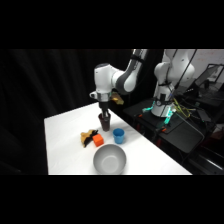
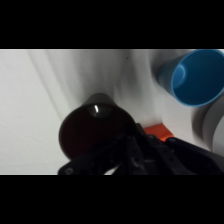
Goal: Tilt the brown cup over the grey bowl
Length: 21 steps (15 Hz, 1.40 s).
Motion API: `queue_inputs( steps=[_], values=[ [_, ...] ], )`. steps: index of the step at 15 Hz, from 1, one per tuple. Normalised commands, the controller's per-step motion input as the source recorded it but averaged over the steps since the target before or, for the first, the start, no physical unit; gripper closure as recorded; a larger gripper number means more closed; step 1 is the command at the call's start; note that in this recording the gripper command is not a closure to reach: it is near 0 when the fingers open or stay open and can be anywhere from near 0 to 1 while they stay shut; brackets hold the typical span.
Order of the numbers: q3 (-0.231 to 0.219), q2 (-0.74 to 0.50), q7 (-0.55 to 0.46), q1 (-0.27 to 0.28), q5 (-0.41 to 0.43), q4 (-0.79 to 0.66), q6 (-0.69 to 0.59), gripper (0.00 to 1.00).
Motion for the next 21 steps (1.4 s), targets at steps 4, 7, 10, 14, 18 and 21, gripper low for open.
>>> queue_inputs(
  steps=[4,7,10,14,18,21],
  values=[
    [0.013,0.03,-0.11,-0.034,0.153,0.06,0.03,0.08],
    [-0.036,-0.11,0.05,0.047,-0.075,0.09,-0.13,0.08],
    [-0.064,-0.35,0.21,0.132,-0.282,0.12,-0.36,0.07],
    [0.044,-0.40,0.19,0.135,-0.242,0.17,-0.47,0.08],
    [0.156,-0.09,-0.09,0.093,0.141,0.28,-0.36,0.09],
    [0.156,0.11,-0.24,0.111,0.331,0.33,-0.23,0.09]
  ],
)
